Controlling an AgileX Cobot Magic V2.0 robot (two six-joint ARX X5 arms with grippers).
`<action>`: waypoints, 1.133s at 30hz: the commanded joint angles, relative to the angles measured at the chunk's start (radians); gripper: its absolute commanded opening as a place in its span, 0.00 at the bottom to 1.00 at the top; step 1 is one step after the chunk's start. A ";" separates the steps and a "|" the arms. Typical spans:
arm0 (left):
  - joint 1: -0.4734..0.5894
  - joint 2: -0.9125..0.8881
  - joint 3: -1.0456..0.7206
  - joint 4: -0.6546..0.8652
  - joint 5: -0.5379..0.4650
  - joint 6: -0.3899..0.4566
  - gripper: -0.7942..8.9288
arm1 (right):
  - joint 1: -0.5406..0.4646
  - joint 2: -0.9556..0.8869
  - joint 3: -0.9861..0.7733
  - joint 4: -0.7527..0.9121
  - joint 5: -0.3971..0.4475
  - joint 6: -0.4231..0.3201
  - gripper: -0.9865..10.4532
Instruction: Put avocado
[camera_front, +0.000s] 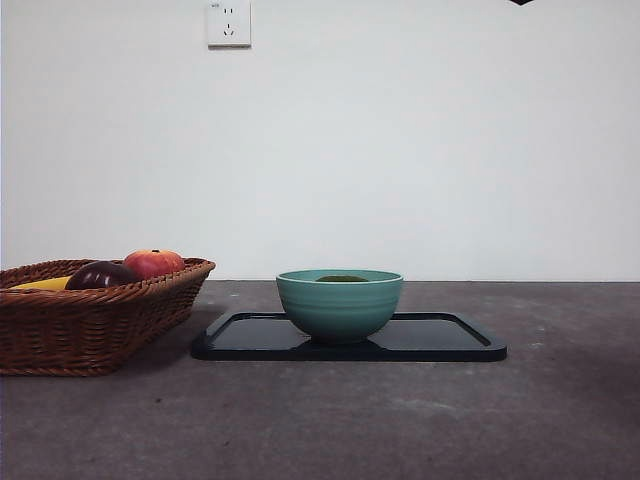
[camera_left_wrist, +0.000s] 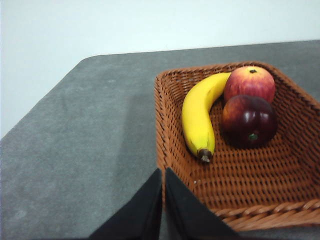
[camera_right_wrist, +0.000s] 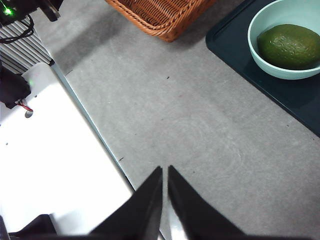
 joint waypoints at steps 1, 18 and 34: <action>0.002 -0.002 -0.021 -0.009 0.005 -0.025 0.09 | 0.008 0.004 0.006 0.010 -0.002 0.007 0.09; 0.002 -0.002 -0.021 -0.007 0.005 -0.045 0.09 | 0.008 0.004 0.006 0.010 -0.002 0.008 0.09; 0.002 -0.002 -0.021 -0.007 0.005 -0.045 0.09 | -0.168 -0.115 -0.019 0.203 0.027 -0.086 0.09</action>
